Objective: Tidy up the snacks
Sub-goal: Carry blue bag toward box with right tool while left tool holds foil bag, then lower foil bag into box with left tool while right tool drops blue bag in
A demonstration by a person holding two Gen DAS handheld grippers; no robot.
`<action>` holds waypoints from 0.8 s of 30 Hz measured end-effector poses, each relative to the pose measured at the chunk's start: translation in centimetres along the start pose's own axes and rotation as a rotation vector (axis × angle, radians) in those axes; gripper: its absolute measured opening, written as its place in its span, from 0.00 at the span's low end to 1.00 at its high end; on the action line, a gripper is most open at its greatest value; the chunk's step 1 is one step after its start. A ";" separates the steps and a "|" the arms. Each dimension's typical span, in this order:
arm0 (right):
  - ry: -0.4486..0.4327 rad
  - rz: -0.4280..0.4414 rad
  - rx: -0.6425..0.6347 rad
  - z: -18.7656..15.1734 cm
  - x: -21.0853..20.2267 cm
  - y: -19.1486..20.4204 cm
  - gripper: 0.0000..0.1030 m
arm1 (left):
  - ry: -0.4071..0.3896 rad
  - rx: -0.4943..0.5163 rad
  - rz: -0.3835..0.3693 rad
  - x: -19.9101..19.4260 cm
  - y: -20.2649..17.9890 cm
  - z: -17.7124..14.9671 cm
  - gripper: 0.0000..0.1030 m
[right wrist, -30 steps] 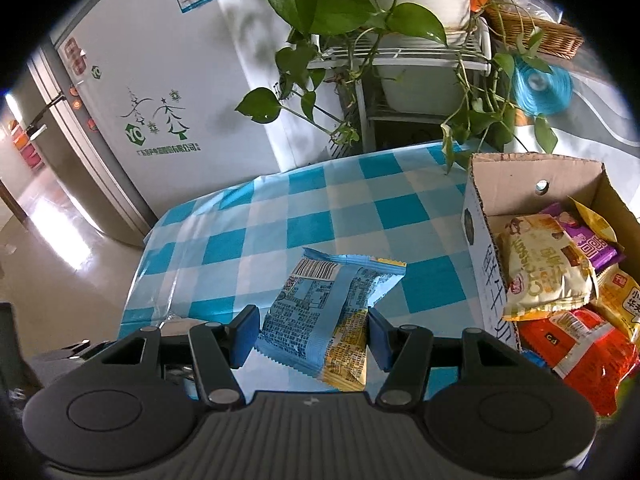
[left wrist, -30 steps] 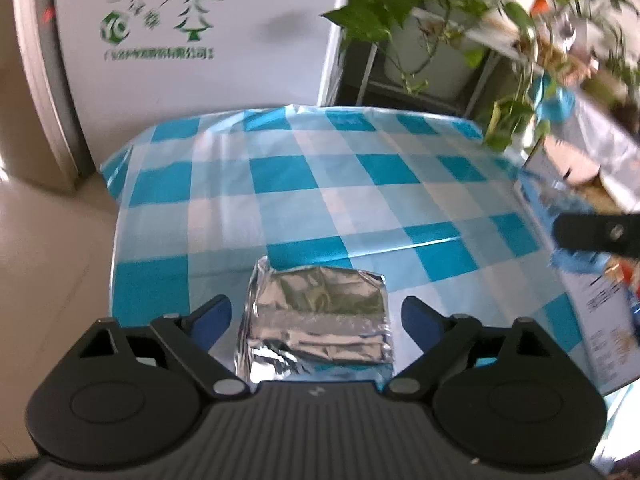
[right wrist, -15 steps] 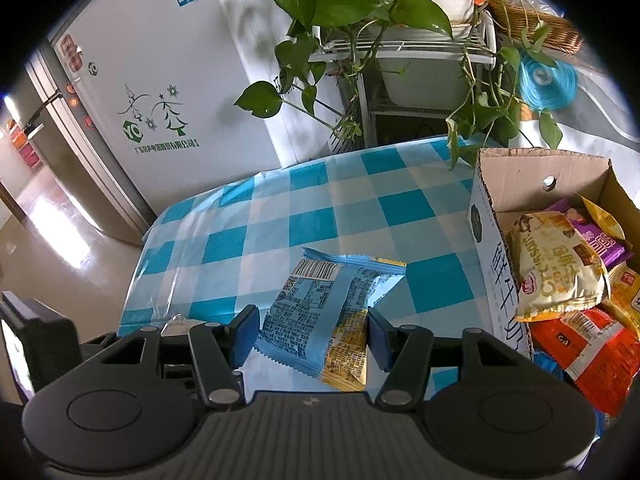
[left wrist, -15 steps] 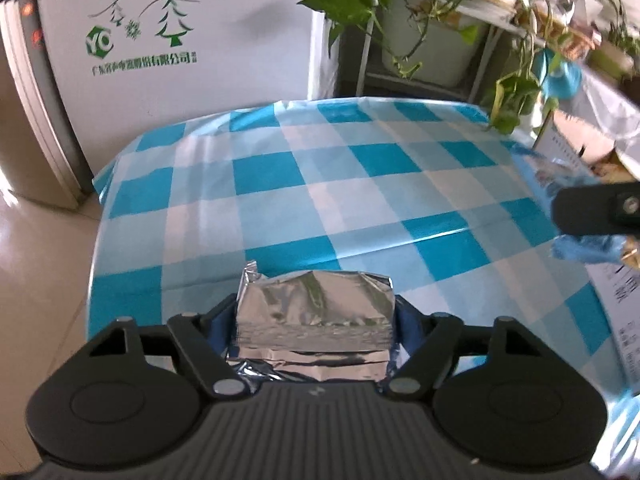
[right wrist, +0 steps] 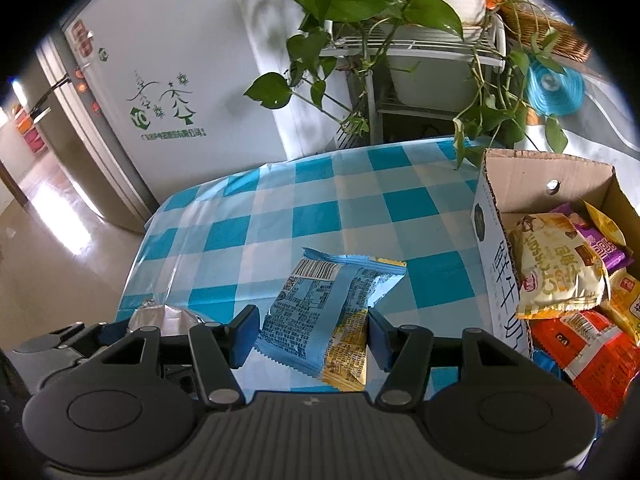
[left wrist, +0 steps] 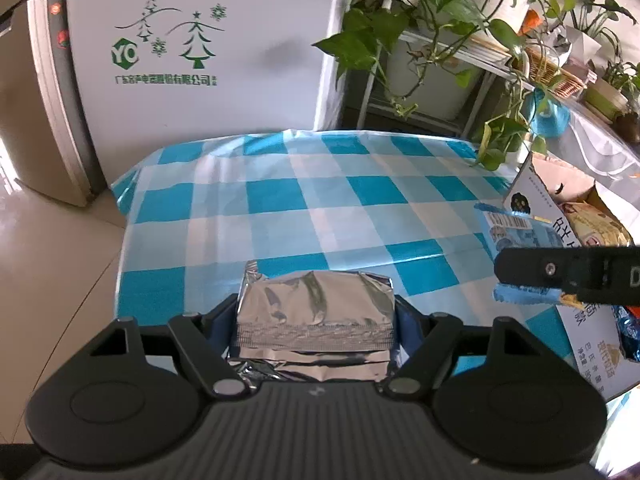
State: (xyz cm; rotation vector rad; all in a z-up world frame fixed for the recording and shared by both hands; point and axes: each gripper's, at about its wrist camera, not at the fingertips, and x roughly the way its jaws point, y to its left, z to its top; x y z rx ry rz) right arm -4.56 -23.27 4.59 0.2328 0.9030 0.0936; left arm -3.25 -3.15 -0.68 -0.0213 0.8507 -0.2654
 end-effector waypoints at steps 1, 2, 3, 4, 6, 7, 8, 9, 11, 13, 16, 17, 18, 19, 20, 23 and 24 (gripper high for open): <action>0.001 0.000 -0.006 -0.1 0.0 0.1 0.62 | -0.001 -0.006 0.004 -0.2 0.1 0.0 0.75; 0.001 0.000 -0.012 -0.1 -0.1 0.1 0.62 | -0.002 -0.012 0.007 -0.4 0.2 -0.1 0.75; 0.000 -0.001 -0.018 -0.2 -0.1 0.2 0.62 | -0.004 -0.015 0.011 -0.6 0.3 -0.1 0.75; -0.002 -0.001 -0.023 -0.2 -0.2 0.2 0.62 | -0.006 -0.017 0.018 -0.9 0.3 -0.1 0.75; -0.010 0.000 -0.029 -0.2 -0.5 0.1 0.62 | -0.013 -0.021 0.027 -1.4 0.3 -0.1 0.75; -0.015 0.000 -0.033 -0.2 -0.6 0.1 0.62 | -0.015 -0.023 0.029 -1.6 0.3 -0.1 0.75; -0.020 -0.002 -0.037 -0.2 -0.8 0.1 0.62 | -0.018 -0.024 0.030 -1.8 0.2 0.0 0.75; -0.024 -0.004 -0.042 -0.3 -1.0 0.1 0.62 | -0.020 -0.021 0.034 -2.0 0.0 0.0 0.75; -0.030 -0.003 -0.042 -0.3 -1.3 -0.1 0.62 | -0.027 -0.012 0.044 -2.5 -0.4 -0.1 0.75; -0.037 -0.002 -0.041 -0.3 -1.6 -0.3 0.62 | -0.030 -0.010 0.046 -2.8 -0.7 -0.1 0.75; -0.049 -0.001 -0.043 -0.4 -2.1 -0.5 0.62 | -0.037 -0.005 0.050 -3.4 -1.3 -0.1 0.75; -0.051 0.001 -0.041 -0.4 -2.3 -0.6 0.62 | -0.040 0.000 0.051 -3.6 -1.5 -0.1 0.75; -0.054 0.003 -0.041 -0.5 -2.4 -0.7 0.62 | -0.044 0.004 0.050 -3.8 -1.7 -0.1 0.75; -0.058 0.003 -0.041 -0.5 -2.6 -0.9 0.62 | -0.048 0.005 0.047 -4.0 -1.9 -0.1 0.75; -0.061 0.003 -0.041 -0.5 -2.8 -1.0 0.62 | -0.051 0.004 0.043 -4.2 -2.1 0.0 0.75; -0.072 0.003 -0.033 -0.6 -3.3 -1.5 0.62 | -0.065 0.010 0.037 -4.8 -2.8 0.1 0.75; -0.077 0.003 -0.030 -0.6 -3.5 -1.6 0.62 | -0.069 0.015 0.034 -4.9 -3.1 0.2 0.75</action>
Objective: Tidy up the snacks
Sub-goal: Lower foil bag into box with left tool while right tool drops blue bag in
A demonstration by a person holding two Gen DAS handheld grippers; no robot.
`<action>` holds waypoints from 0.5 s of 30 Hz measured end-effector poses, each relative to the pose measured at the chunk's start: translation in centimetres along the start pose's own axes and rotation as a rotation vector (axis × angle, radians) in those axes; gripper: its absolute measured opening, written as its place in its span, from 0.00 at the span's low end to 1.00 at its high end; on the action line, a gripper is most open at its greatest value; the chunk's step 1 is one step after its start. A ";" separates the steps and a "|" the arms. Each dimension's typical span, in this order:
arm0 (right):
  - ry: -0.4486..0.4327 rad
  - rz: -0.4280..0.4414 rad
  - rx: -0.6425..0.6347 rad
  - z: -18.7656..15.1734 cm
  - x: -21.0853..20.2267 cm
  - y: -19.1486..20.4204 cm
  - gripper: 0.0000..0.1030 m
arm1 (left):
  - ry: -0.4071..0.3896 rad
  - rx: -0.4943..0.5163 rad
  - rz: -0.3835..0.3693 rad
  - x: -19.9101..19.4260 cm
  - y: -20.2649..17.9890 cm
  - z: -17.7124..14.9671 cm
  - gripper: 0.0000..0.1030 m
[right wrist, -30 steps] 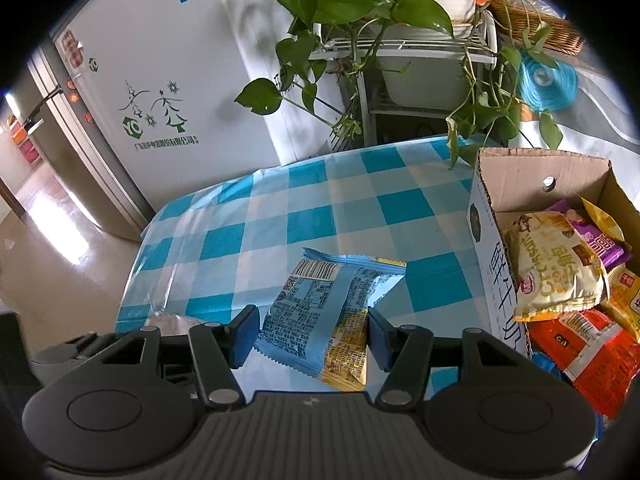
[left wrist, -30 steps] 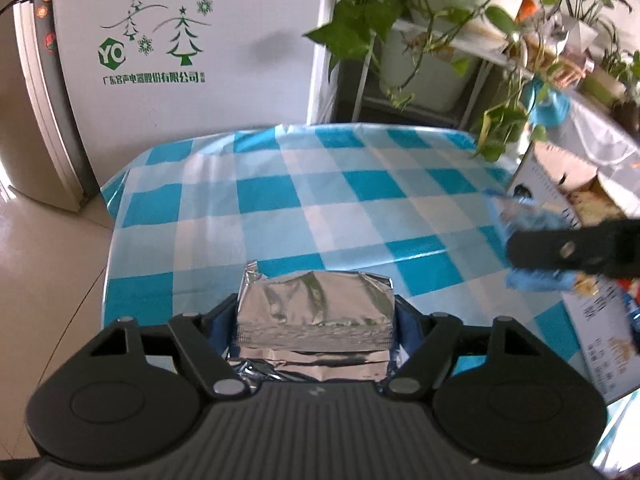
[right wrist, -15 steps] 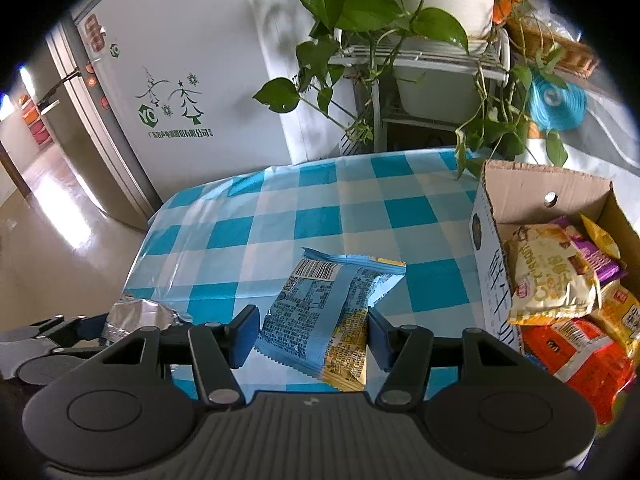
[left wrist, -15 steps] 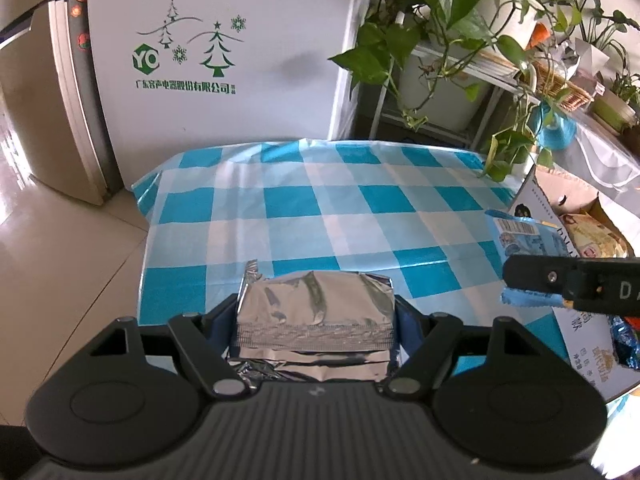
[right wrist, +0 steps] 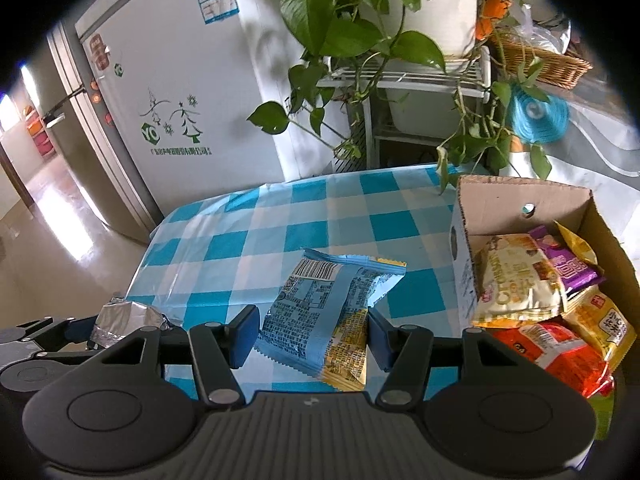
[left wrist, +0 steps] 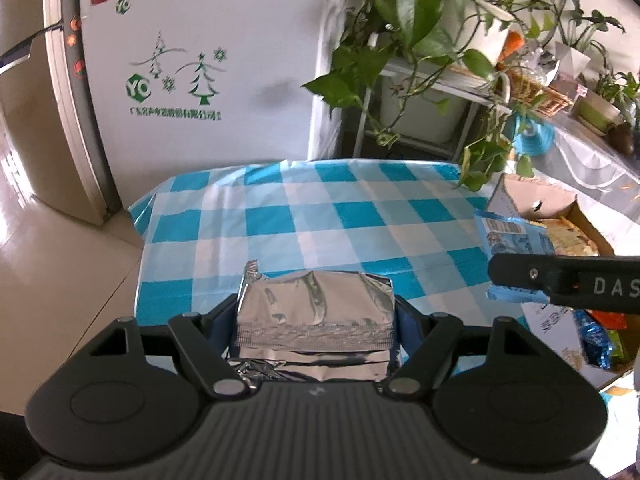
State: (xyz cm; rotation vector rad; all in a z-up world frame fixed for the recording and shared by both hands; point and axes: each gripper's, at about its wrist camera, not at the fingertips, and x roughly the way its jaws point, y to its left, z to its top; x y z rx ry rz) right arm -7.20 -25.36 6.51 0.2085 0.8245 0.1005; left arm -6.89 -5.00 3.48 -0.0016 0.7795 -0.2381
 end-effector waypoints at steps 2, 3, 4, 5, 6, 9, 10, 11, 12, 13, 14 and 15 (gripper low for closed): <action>-0.014 0.001 0.009 0.1 -0.6 -0.4 0.62 | -0.008 0.005 -0.012 -0.3 -0.6 0.3 0.75; -0.023 0.002 0.015 0.2 -0.9 -0.7 0.62 | -0.011 0.005 -0.019 -0.5 -0.9 0.4 0.75; -0.031 0.004 0.022 0.3 -1.2 -1.0 0.62 | -0.014 0.005 -0.027 -0.6 -1.3 0.6 0.75; -0.037 0.006 0.029 0.4 -1.5 -1.3 0.62 | -0.019 0.007 -0.035 -0.7 -1.6 0.7 0.75; -0.044 0.007 0.036 0.5 -1.9 -1.7 0.62 | -0.024 0.011 -0.042 -0.9 -2.1 1.0 0.75; -0.077 0.004 0.062 0.9 -3.1 -3.0 0.62 | -0.038 0.022 -0.070 -1.3 -3.6 1.7 0.75; -0.088 0.004 0.077 1.1 -3.5 -3.6 0.62 | -0.041 0.024 -0.084 -1.4 -4.2 1.9 0.75; -0.098 0.005 0.093 1.2 -4.0 -4.3 0.62 | -0.044 0.027 -0.097 -1.5 -4.8 2.1 0.75; -0.108 0.001 0.108 1.3 -4.4 -4.9 0.62 | -0.048 0.031 -0.108 -1.5 -5.4 2.3 0.75; -0.118 -0.006 0.121 1.3 -4.9 -5.6 0.62 | -0.051 0.037 -0.120 -1.6 -6.1 2.5 0.75; -0.128 -0.011 0.130 1.4 -5.3 -6.2 0.62 | -0.052 0.043 -0.134 -1.6 -6.8 2.7 0.75; -0.139 -0.014 0.142 1.5 -5.8 -6.9 0.62 | -0.051 0.048 -0.148 -1.6 -7.5 2.8 0.75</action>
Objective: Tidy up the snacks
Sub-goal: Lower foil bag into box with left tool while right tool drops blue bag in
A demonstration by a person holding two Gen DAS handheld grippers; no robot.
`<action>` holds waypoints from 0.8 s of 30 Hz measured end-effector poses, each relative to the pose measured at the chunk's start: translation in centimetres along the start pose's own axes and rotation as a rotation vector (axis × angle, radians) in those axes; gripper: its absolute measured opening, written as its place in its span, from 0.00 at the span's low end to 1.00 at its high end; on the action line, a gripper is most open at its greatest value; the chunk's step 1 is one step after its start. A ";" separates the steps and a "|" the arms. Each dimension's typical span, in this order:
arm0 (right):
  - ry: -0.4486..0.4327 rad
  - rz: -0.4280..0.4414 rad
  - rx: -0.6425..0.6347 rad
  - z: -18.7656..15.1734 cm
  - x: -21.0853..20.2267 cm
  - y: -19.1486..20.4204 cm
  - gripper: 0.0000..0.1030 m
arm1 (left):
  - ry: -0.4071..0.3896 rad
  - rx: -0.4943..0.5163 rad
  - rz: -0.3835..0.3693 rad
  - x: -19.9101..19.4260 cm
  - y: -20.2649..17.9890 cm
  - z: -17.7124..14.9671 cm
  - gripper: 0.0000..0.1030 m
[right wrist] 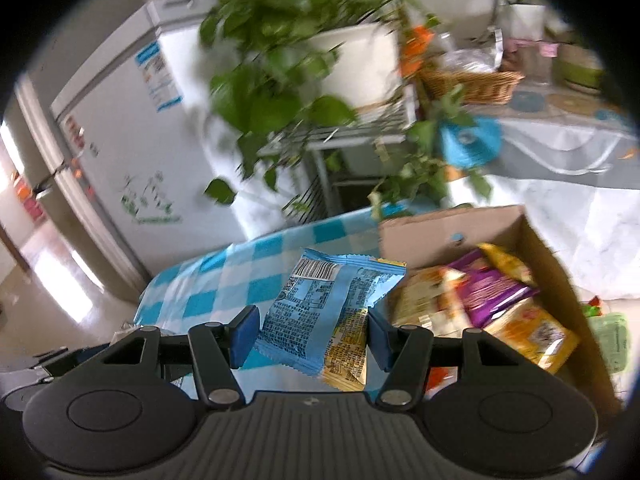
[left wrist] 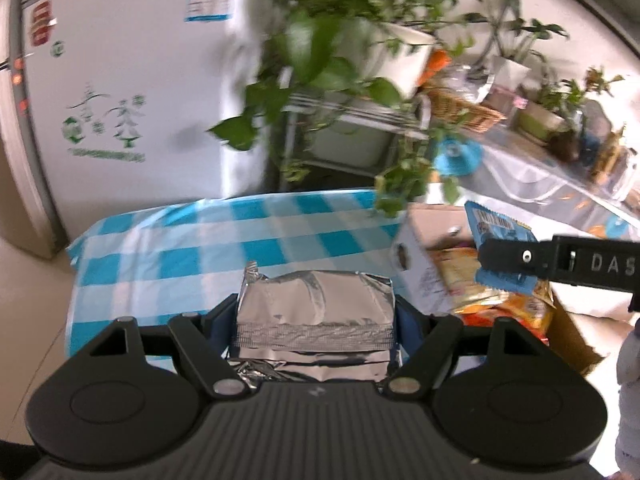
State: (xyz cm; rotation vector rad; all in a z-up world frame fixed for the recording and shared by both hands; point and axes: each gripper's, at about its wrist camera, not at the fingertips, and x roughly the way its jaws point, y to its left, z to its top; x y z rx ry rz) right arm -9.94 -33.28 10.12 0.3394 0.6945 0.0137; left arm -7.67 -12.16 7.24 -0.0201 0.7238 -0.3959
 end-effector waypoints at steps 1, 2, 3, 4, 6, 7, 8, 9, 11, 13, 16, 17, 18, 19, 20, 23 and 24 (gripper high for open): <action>-0.013 -0.003 0.014 0.3 -0.5 -0.8 0.62 | 0.002 0.003 -0.017 0.1 -0.7 0.1 0.75; -0.023 -0.005 0.024 0.4 -1.0 -1.4 0.62 | 0.005 0.006 -0.038 0.2 -1.4 0.3 0.75; -0.032 -0.007 0.033 0.6 -1.4 -2.0 0.62 | 0.007 0.010 -0.058 0.3 -2.1 0.4 0.75; -0.042 -0.010 0.043 0.8 -1.9 -2.7 0.62 | 0.008 0.016 -0.074 0.5 -2.9 0.5 0.75; -0.053 -0.019 0.059 0.9 -2.5 -3.9 0.62 | 0.013 0.035 -0.101 0.7 -4.4 0.7 0.75; -0.056 -0.028 0.071 1.1 -2.8 -4.6 0.62 | 0.016 0.041 -0.114 0.8 -5.0 0.6 0.75; -0.059 -0.038 0.083 1.2 -3.0 -5.4 0.62 | 0.020 0.049 -0.131 1.0 -5.8 0.7 0.75; -0.061 -0.047 0.093 1.3 -3.1 -5.8 0.62 | 0.025 0.057 -0.146 1.2 -6.6 0.7 0.75; -0.061 -0.059 0.125 1.5 -3.4 -7.3 0.62 | 0.032 0.074 -0.166 1.5 -8.1 0.6 0.75; -0.056 -0.069 0.157 1.7 -3.4 -8.6 0.62 | 0.038 0.090 -0.183 2.0 -9.6 0.6 0.75; -0.045 -0.081 0.185 1.8 -3.1 -9.9 0.62 | 0.051 0.107 -0.214 2.6 -11.5 0.4 0.75; -0.039 -0.079 0.199 1.8 -3.0 -10.3 0.62 | 0.053 0.112 -0.221 2.8 -12.0 0.3 0.75; -0.034 -0.074 0.210 1.8 -2.9 -10.6 0.62 | 0.056 0.117 -0.224 3.0 -12.5 0.2 0.75; -0.026 -0.069 0.218 1.9 -2.7 -10.9 0.62 | 0.062 0.121 -0.225 3.3 -12.9 0.1 0.75; -0.021 -0.072 0.221 1.9 -2.5 -11.1 0.62 | 0.066 0.123 -0.225 3.6 -13.2 0.1 0.75; -0.010 -0.078 0.241 2.1 -2.1 -12.1 0.62 | 0.075 0.129 -0.228 4.3 -14.0 0.0 0.75; -0.007 -0.076 0.249 2.1 -2.1 -12.3 0.62 | 0.077 0.133 -0.229 4.5 -14.3 0.0 0.75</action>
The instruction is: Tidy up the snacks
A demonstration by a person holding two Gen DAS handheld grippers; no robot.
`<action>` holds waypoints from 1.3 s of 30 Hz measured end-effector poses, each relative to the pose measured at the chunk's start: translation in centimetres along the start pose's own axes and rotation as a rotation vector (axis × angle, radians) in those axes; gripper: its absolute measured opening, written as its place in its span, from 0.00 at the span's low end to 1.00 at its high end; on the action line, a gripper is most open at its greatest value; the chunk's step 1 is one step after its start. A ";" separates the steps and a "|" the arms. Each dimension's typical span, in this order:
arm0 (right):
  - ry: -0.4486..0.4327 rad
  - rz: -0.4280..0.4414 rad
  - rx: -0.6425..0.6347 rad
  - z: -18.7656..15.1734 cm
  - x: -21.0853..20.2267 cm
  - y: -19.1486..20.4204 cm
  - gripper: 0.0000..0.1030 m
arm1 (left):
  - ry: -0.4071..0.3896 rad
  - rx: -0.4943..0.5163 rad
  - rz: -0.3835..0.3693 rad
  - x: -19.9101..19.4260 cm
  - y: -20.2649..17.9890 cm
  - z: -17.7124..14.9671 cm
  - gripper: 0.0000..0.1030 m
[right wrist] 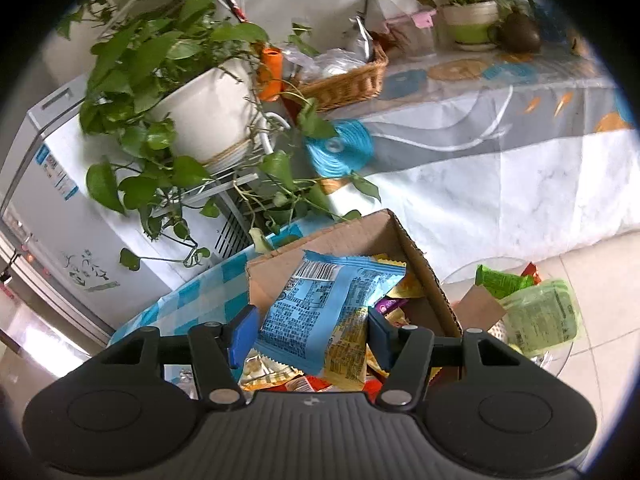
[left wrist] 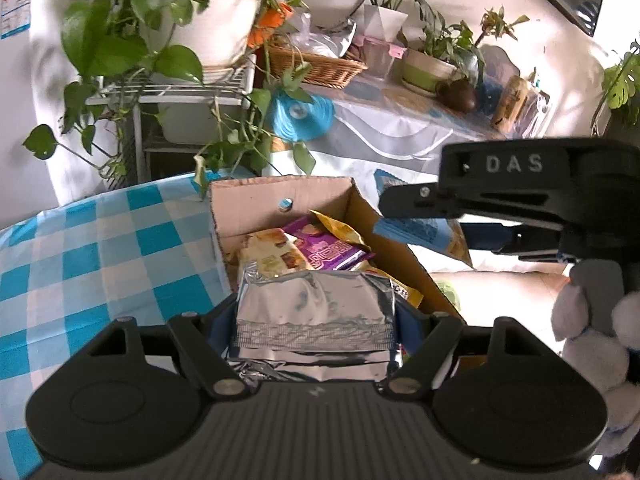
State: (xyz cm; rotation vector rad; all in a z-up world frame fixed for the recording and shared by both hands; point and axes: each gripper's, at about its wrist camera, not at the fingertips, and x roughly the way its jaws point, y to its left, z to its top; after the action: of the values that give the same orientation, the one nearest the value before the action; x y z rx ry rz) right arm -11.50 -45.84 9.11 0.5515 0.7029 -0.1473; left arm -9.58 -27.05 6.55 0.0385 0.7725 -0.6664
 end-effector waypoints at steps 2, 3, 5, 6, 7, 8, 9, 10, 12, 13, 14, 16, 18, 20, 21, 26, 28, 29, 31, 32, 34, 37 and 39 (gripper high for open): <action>0.007 -0.003 0.003 0.3 0.4 -0.2 0.62 | 0.007 0.012 -0.007 0.4 -0.5 -0.1 0.75; 0.008 -0.005 0.003 0.3 0.4 -0.4 0.62 | 0.010 0.016 -0.010 0.7 -0.8 -0.1 0.75; 0.010 -0.003 0.015 0.5 0.6 -0.7 0.63 | 0.016 0.023 -0.014 1.1 -1.3 -0.1 0.76; 0.011 0.001 0.024 0.6 0.7 -0.8 0.64 | 0.019 0.027 -0.016 1.4 -1.6 -0.1 0.76; 0.012 0.007 0.030 0.7 0.7 -1.0 0.65 | 0.021 0.032 -0.018 1.7 -1.7 -0.1 0.78; 0.013 0.010 0.034 0.7 0.7 -1.1 0.67 | 0.019 0.036 -0.019 1.8 -2.0 0.0 0.80; 0.013 0.012 0.040 0.7 0.8 -1.2 0.68 | 0.015 0.039 -0.017 1.8 -2.2 0.1 0.82; 0.016 0.008 0.045 0.8 0.7 -1.3 0.72 | 0.010 0.043 -0.010 1.7 -2.3 0.2 0.85; 0.019 0.001 0.050 0.7 0.7 -1.3 0.77 | 0.003 0.057 0.019 1.3 -2.7 0.2 0.87; 0.018 0.001 0.046 0.7 0.6 -1.3 0.78 | 0.005 0.059 0.030 1.2 -2.7 0.3 0.90; 0.016 0.001 0.042 0.7 0.5 -1.2 0.79 | 0.009 0.058 0.041 1.0 -2.7 0.3 0.92; 0.014 -0.001 0.036 0.7 0.4 -1.2 0.83 | 0.021 0.048 0.054 0.7 -2.5 0.3 0.93; 0.012 -0.016 0.037 0.7 0.3 -1.2 0.87 | 0.026 0.037 0.066 0.4 -2.3 0.3 0.95; 0.016 -0.040 0.032 0.7 0.4 -1.2 0.88 | 0.039 0.037 0.088 0.2 -2.1 0.3 0.97; 0.020 -0.051 0.025 0.7 0.5 -1.1 0.88 | 0.048 0.040 0.096 0.2 -2.1 0.3 0.97; 0.031 -0.104 -0.019 0.5 0.4 -0.7 0.94 | 0.076 0.010 0.146 0.0 -1.0 0.3 0.97; 0.032 -0.133 -0.038 0.5 0.4 -0.7 0.94 | 0.091 -0.001 0.160 0.0 -0.5 0.3 0.97; 0.032 -0.150 -0.045 0.5 0.4 -0.7 0.95 | 0.100 -0.004 0.172 0.0 -0.3 0.3 0.97; 0.035 -0.174 -0.056 0.5 0.4 -0.7 0.95 | 0.105 -0.005 0.194 0.0 0.2 0.6 0.97; 0.036 -0.182 -0.059 0.5 0.4 -0.8 0.96 | 0.107 -0.007 0.203 0.0 0.4 0.7 0.97; 0.038 -0.203 -0.056 0.5 0.4 -0.8 0.97 | 0.120 -0.028 0.213 0.1 1.0 1.0 0.97; 0.043 -0.255 -0.098 0.4 0.7 -0.4 0.99 | 0.117 -0.062 0.218 0.0 1.6 1.4 0.97; 0.059 -0.257 -0.129 0.3 0.9 -0.1 0.99 | 0.115 -0.057 0.235 0.0 1.7 1.7 0.98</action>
State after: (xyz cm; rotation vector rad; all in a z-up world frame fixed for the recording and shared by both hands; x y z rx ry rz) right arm -10.68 -46.05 8.66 0.3415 0.8339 -0.3236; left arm -7.47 -26.14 7.41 0.1149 0.8818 -0.4213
